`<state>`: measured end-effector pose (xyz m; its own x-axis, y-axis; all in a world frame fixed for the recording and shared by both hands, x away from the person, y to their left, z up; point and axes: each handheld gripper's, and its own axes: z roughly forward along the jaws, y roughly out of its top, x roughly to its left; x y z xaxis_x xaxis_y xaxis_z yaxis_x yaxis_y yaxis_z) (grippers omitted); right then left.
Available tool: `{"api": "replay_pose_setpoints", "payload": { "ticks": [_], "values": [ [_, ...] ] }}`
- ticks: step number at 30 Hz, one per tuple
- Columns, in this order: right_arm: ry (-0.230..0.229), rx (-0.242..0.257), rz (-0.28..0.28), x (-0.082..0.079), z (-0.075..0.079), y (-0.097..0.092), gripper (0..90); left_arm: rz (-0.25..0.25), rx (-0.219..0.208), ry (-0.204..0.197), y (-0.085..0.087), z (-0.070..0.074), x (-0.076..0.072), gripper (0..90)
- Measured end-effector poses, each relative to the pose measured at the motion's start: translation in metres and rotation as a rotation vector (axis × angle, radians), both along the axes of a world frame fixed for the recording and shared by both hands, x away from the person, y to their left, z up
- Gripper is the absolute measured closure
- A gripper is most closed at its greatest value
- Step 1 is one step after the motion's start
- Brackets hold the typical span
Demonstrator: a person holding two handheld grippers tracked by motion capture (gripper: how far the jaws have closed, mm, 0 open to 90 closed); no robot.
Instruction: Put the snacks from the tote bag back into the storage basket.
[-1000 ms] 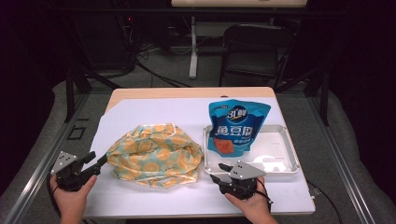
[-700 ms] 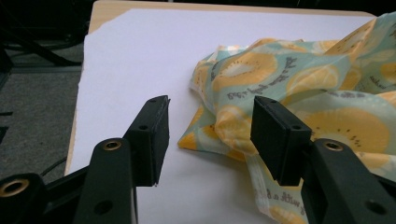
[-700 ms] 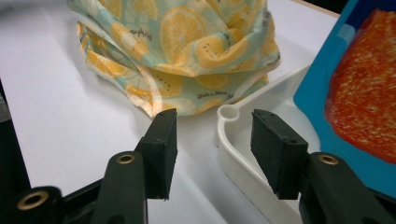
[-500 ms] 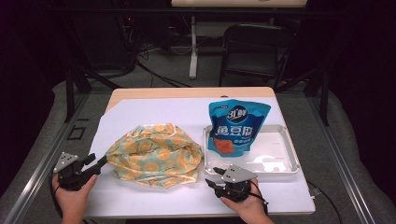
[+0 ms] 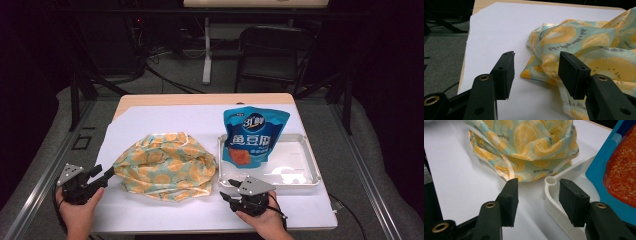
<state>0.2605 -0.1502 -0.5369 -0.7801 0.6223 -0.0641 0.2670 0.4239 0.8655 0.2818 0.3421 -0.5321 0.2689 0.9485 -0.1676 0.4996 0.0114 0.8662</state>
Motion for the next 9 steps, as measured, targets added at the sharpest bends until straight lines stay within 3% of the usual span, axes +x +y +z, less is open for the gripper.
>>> {"api": "replay_pose_setpoints", "payload": {
  "ticks": [9],
  "values": [
    [-0.007,0.02,-0.011,-0.0002,0.0012,-0.0038,49.3,0.006,-0.011,-0.017,0.0002,0.0016,-0.0017,47.0]
  ]
}}
